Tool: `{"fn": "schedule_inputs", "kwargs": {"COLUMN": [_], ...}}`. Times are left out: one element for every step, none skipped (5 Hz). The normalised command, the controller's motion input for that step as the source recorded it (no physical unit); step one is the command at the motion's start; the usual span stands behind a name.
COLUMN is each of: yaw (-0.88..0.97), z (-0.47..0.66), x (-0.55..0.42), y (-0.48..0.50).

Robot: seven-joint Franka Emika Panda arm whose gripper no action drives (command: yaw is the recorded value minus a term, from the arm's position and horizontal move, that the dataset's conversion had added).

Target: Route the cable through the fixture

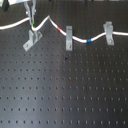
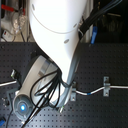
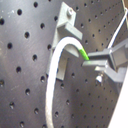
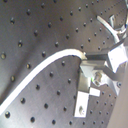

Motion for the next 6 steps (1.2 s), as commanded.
{"fn": "schedule_inputs", "kwargs": {"yaw": [0.00, 0.05, 0.05, 0.03, 0.01, 0.00], "z": [0.08, 0.02, 0.05, 0.13, 0.22, 0.22], "x": [0.044, 0.143, 0.135, 0.028, 0.002, 0.045], "y": [0.001, 0.041, 0.038, 0.008, 0.001, 0.012]}}
